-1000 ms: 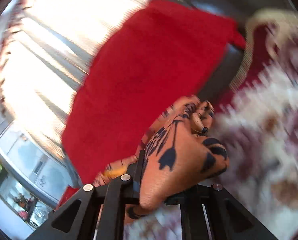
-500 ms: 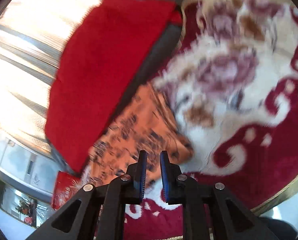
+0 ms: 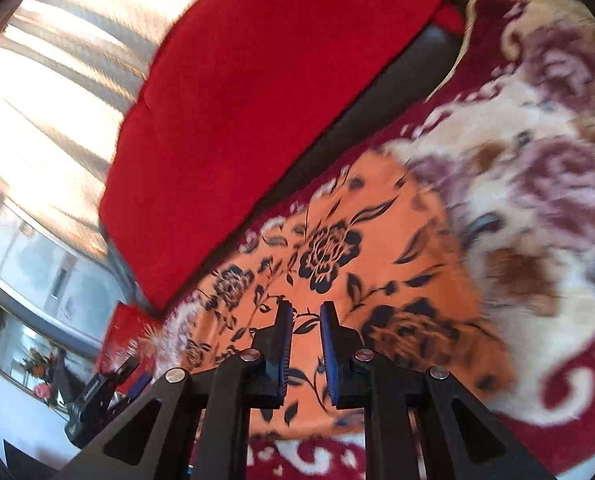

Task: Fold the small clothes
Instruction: 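Open both grippers and release the folded blouse onto the blanket, then press and smooth the folded blouse with both open grippers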

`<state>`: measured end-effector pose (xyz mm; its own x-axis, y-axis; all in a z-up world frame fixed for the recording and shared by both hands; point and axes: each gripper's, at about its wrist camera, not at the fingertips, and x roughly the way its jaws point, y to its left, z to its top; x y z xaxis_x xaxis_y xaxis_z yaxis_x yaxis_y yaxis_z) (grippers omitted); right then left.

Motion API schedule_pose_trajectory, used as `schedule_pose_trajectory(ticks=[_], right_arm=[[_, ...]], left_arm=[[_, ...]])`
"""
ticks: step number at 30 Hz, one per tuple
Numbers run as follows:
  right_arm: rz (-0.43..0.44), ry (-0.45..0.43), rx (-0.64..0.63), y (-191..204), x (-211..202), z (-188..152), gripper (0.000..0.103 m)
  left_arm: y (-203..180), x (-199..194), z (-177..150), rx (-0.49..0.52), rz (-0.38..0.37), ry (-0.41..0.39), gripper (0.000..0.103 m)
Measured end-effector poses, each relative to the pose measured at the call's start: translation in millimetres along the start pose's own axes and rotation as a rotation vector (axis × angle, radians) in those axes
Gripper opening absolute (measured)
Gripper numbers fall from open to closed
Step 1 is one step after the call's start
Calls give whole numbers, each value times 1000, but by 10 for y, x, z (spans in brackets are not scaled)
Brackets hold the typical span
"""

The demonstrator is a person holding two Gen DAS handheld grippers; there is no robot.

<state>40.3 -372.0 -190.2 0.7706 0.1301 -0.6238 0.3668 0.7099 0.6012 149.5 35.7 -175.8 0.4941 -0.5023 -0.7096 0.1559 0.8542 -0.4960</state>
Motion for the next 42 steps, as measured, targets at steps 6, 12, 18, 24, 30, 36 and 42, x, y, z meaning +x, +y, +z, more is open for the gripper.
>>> schedule_pose_trajectory(ticks=[6,12,18,24,30,36,42], right_arm=[[18,54,6,47,640,159,17],[-78,86,2,-123,1186,391,14],[-137,-59,-11,-206,1019,460,15],[-52,-118,-142,128,480,153,17],[-173,21,-44,-188,512,-251,21],[-164,54,-73,-184,298,-372,21],[-133,-123,-69,-130,0,-96,23]], left_arm=[[254,789,299,-60,140,61,55],[344,1139,781,-17,311,-35,54],[242,599,556,-7,226,-107,55],[-2,-6,-21,113,190,-125,66],[238,350,-438,129,341,115,73],[-172,37,-405,239,261,-40,74],[-585,337,-560,402,201,19,83]])
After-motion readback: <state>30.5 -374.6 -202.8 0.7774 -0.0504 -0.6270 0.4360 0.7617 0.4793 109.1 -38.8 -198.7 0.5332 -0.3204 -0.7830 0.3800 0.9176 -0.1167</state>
